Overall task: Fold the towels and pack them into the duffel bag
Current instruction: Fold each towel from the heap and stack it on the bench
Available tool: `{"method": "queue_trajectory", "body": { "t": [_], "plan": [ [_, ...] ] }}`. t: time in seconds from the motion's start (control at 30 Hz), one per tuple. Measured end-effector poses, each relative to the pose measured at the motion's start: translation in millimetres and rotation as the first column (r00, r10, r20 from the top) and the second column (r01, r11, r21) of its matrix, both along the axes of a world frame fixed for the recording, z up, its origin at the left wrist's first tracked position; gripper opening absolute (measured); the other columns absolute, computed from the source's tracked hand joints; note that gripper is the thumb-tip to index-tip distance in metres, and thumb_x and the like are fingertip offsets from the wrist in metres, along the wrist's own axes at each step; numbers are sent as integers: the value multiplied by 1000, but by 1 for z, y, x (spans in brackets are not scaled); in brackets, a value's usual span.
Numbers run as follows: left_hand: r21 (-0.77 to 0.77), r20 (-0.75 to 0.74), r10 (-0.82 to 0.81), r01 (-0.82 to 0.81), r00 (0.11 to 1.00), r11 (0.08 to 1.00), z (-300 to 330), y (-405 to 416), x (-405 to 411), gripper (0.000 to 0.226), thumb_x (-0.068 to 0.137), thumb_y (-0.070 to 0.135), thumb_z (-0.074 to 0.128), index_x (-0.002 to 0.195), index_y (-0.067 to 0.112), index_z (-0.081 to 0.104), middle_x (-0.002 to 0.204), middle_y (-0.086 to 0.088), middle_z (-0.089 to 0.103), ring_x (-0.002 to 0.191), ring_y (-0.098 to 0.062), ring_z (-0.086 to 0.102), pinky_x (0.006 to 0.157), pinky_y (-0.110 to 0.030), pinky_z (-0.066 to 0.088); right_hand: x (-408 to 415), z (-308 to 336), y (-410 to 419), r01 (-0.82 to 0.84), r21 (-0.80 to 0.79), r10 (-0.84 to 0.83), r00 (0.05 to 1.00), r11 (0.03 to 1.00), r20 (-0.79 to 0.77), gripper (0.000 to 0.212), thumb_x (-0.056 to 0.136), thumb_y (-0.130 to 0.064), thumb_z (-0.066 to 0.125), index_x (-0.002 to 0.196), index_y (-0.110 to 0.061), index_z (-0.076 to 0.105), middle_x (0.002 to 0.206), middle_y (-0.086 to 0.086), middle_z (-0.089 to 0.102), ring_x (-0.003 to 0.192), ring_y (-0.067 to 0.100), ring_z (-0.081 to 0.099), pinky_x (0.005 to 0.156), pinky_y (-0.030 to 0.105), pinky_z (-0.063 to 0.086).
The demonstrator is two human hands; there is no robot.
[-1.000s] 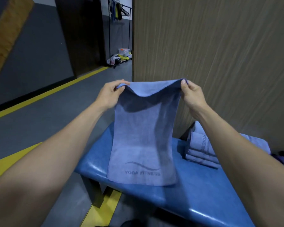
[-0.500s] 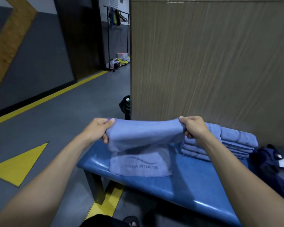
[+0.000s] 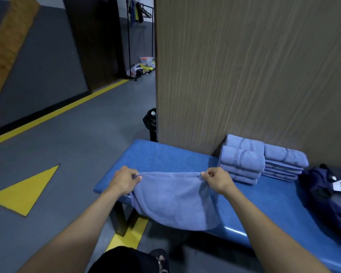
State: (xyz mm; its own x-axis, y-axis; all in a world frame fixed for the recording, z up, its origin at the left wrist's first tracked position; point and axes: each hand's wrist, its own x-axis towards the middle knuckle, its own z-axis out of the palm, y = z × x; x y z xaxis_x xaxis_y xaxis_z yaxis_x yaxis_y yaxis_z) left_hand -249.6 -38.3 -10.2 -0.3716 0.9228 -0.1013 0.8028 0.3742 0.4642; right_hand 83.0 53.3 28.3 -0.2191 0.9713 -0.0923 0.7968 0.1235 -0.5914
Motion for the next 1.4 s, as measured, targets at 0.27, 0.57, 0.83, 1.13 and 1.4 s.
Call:
{"method": "queue_trajectory", "body": {
  "t": [0.27, 0.57, 0.83, 1.13, 1.4],
  "plan": [
    [68, 98, -77, 71, 992, 995, -15, 13, 14, 25, 91, 27, 68, 71, 10, 68, 78, -10, 67, 83, -29, 63, 75, -35, 48, -19, -39, 11, 41, -51, -43, 999, 998, -34, 54, 98, -25, 62, 51, -17, 37, 49, -4, 37, 51, 11, 37, 55, 30, 31],
    [727, -89, -106, 138, 990, 673, 83, 22, 15, 8, 92, 16, 70, 83, 15, 71, 91, 7, 66, 84, -10, 50, 83, -17, 37, -36, 35, 39, 184, 296, 25, 812, 937, -584, 43, 95, -35, 59, 69, -2, 52, 56, -7, 39, 58, 8, 37, 54, 32, 34],
    [94, -85, -491, 497, 867, 863, 35, -12, 3, 26, 86, 43, 63, 81, 21, 76, 92, 10, 72, 89, -5, 60, 89, -25, 42, -9, -15, 16, 76, -14, -77, 970, 997, -232, 50, 93, -17, 62, 50, -16, 37, 50, -2, 33, 50, 11, 30, 48, 30, 24],
    [11, 341, -398, 420, 852, 907, 47, -1, 10, 28, 88, 17, 67, 62, 26, 62, 93, 6, 66, 89, -1, 60, 83, -16, 41, -12, -5, 15, 7, 127, 8, 993, 992, -118, 42, 91, -18, 60, 54, -8, 41, 54, 3, 42, 56, 17, 41, 54, 34, 32],
    [-119, 283, -106, 145, 953, 982, 29, 40, 15, 35, 93, 15, 45, 59, 19, 37, 61, -1, 44, 59, -17, 43, 60, -32, 34, -57, -5, 60, -109, 183, 146, 968, 977, -202, 39, 98, -21, 53, 67, -3, 40, 60, 4, 41, 62, 17, 37, 62, 38, 31]
  ]
}}
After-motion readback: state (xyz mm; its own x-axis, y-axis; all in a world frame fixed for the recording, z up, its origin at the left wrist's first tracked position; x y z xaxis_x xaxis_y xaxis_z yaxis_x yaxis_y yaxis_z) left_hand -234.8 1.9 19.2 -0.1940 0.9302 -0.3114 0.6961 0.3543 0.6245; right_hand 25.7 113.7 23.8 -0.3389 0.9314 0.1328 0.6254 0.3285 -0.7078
